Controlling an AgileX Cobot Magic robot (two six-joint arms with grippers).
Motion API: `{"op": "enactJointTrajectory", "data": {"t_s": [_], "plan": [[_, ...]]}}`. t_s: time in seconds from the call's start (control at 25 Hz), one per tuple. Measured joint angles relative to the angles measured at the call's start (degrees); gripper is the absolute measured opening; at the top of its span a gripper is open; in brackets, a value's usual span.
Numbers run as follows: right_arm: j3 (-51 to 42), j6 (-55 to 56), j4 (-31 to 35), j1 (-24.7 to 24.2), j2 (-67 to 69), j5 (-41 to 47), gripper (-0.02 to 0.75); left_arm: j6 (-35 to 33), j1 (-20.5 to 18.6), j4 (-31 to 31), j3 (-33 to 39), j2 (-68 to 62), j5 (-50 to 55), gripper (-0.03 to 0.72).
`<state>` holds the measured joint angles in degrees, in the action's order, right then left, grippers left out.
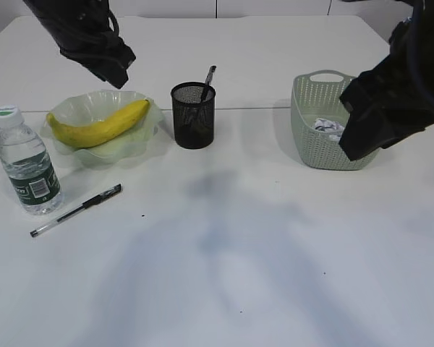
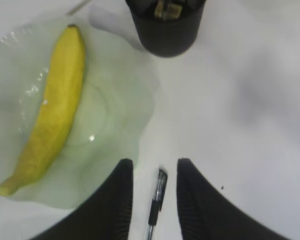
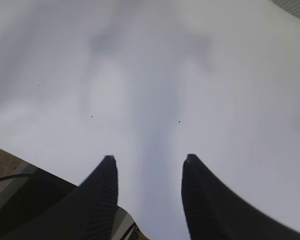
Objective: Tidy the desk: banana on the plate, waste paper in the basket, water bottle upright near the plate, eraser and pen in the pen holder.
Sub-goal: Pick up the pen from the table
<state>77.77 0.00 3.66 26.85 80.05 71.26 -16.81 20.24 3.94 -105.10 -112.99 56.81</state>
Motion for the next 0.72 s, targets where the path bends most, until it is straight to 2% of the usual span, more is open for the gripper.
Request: {"op": "enactJointTrajectory", "data": {"t_s": [0.24,0.6,0.72], "plan": [[0.00,-0.31,0.00,0.00,0.00,0.00,0.321,-1.06,0.33,-0.37,0.00,0.00,5.78,0.214],[0.00,-0.91,0.00,0.00,0.08,0.00,0.321,-1.41,2.87,-0.37,0.00,-5.40,9.83,0.214],[0.00,-1.12,0.00,0.00,0.08,0.00,0.321,0.31,3.01,-1.22,0.00,-7.03,10.05,0.214]]}}
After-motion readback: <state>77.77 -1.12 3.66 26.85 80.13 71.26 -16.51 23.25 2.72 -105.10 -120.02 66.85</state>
